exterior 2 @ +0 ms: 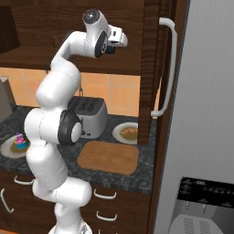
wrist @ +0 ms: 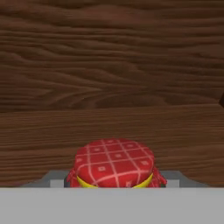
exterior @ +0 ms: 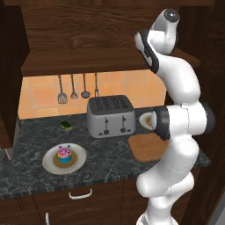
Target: From the different types of pastries on the counter, select a croissant and place it on the cutting board. Then retrieve a jar of jam from the cabinet and place it alongside the croissant on the cutting board.
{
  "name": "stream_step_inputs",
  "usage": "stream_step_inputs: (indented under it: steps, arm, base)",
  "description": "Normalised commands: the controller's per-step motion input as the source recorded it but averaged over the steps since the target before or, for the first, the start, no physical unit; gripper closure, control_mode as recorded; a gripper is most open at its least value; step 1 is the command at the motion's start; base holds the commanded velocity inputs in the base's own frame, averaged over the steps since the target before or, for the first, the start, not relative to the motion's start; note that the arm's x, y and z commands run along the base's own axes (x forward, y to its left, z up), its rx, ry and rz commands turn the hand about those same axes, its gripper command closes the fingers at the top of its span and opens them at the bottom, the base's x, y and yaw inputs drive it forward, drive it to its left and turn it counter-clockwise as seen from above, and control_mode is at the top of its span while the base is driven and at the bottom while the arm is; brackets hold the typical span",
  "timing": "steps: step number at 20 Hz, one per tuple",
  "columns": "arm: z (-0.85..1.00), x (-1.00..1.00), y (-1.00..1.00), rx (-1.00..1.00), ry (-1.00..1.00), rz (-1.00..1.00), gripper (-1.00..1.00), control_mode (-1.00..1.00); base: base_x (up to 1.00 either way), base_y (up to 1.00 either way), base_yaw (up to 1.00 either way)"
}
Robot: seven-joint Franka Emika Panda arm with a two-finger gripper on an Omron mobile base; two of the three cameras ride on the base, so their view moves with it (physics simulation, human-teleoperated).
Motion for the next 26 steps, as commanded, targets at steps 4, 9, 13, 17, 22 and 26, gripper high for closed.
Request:
stream_step_inputs:
  steps: [4,9,13,17,22,26]
  arm:
    - [0.02,-0.97,0.14,0.00,-0.23,0.00,1.00,-1.00]
    - [0.05,-0.99,0.18,0.00,-0.18,0.00,1.00,-1.00]
    - [0.87,-0.95,0.31,0.00,0.00,0.00,1.00,-1.00]
    - [0.92,-0.97,0.18,0.00,0.05,0.00,1.00,-1.00]
    - [0.23,-1.00,0.00,0.00,0.12,0.01,1.00,-1.00]
    - [-0.19,-1.00,0.00,-0.01,0.17,0.00,1.00,-1.00]
  base:
    - [0.00,0.00,0.00]
    - [0.00,0.00,0.00]
    - [0.00,0.00,0.00]
    - [0.00,0.00,0.00]
    - [0.00,0.00,0.00]
    - [0.00,0.00,0.00]
